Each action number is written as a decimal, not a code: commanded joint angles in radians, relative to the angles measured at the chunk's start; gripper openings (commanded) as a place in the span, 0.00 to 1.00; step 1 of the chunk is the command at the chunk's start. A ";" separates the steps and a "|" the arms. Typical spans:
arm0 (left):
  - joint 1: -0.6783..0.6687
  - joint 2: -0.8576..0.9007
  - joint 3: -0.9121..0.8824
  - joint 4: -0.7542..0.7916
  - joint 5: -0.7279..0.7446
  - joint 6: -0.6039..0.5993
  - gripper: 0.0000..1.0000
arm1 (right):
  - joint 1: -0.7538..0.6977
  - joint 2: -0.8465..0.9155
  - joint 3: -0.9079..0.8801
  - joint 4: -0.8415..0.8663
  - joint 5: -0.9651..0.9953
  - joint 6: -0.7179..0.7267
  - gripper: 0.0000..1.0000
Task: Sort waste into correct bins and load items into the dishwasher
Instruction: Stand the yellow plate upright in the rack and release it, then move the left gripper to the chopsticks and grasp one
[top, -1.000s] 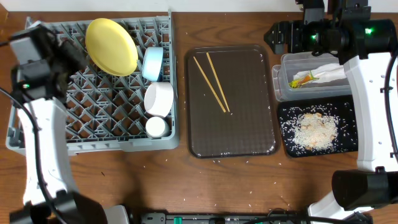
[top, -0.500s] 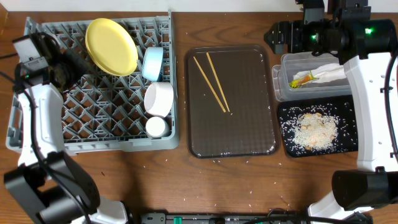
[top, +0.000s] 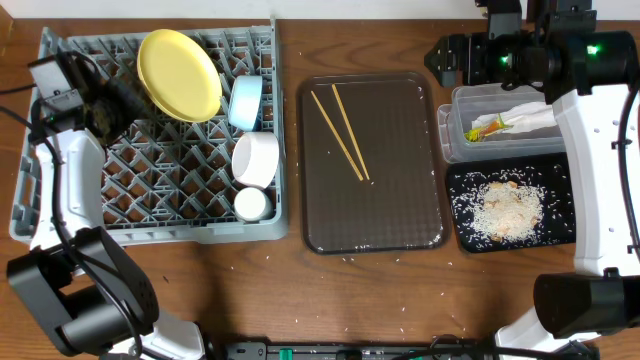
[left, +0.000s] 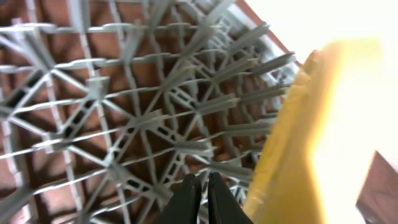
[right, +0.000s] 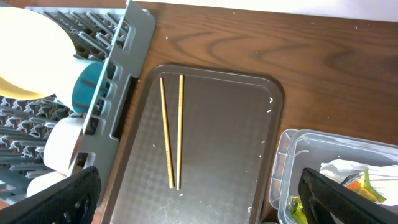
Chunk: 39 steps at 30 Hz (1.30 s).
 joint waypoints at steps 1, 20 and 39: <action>-0.027 0.001 -0.002 0.024 0.045 0.004 0.08 | 0.008 -0.002 0.011 -0.002 0.003 0.003 0.99; -0.056 -0.048 -0.002 0.039 0.123 0.009 0.08 | 0.008 -0.002 0.011 -0.002 0.003 0.003 0.99; -0.743 -0.202 -0.002 -0.126 -0.440 -0.112 0.09 | 0.008 -0.002 0.011 -0.002 0.003 0.003 0.99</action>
